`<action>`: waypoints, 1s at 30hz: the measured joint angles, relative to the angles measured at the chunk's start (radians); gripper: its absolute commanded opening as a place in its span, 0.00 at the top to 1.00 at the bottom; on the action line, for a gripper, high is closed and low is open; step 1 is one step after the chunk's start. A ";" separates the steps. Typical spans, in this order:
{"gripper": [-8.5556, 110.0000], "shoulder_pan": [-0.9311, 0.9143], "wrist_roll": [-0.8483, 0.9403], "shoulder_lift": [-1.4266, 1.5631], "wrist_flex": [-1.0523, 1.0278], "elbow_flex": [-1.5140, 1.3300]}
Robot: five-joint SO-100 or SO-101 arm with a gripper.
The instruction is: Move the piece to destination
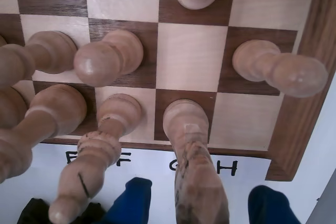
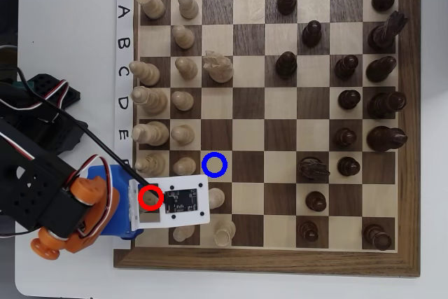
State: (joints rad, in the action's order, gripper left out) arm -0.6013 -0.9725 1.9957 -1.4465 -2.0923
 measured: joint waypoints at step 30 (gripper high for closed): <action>0.90 -0.002 0.000 -0.003 0.063 -0.025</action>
State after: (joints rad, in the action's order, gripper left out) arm -0.6029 -0.9725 1.9926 -1.3837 -2.1169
